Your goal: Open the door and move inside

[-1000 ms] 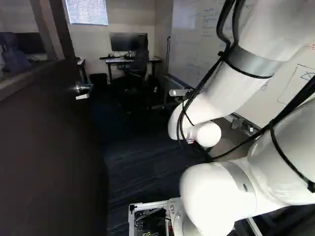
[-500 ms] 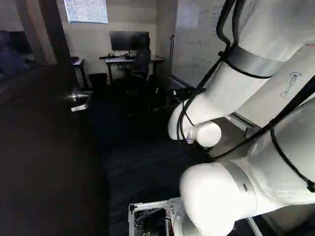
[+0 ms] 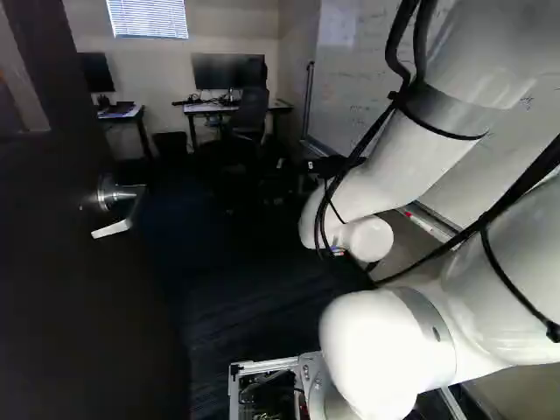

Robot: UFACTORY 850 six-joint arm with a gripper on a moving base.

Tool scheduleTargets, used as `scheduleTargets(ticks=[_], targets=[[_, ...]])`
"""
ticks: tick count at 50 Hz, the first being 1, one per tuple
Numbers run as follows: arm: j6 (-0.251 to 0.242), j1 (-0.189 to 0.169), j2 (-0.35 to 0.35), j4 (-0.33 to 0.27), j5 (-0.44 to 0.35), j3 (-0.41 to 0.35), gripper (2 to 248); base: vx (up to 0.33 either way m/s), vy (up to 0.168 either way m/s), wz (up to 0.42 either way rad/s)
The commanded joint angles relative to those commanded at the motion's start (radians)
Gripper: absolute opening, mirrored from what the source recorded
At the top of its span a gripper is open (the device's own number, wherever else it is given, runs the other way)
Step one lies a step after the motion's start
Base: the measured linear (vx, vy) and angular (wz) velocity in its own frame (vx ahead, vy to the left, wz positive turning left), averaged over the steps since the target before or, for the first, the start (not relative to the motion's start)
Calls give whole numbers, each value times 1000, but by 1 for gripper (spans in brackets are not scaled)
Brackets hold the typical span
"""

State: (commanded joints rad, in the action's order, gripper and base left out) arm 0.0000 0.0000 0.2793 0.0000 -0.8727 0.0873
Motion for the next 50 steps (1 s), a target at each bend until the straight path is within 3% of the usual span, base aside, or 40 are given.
scheduleTargets(ticks=[50], targets=[[0,0,0,0,0,0,247,211,7,-4]])
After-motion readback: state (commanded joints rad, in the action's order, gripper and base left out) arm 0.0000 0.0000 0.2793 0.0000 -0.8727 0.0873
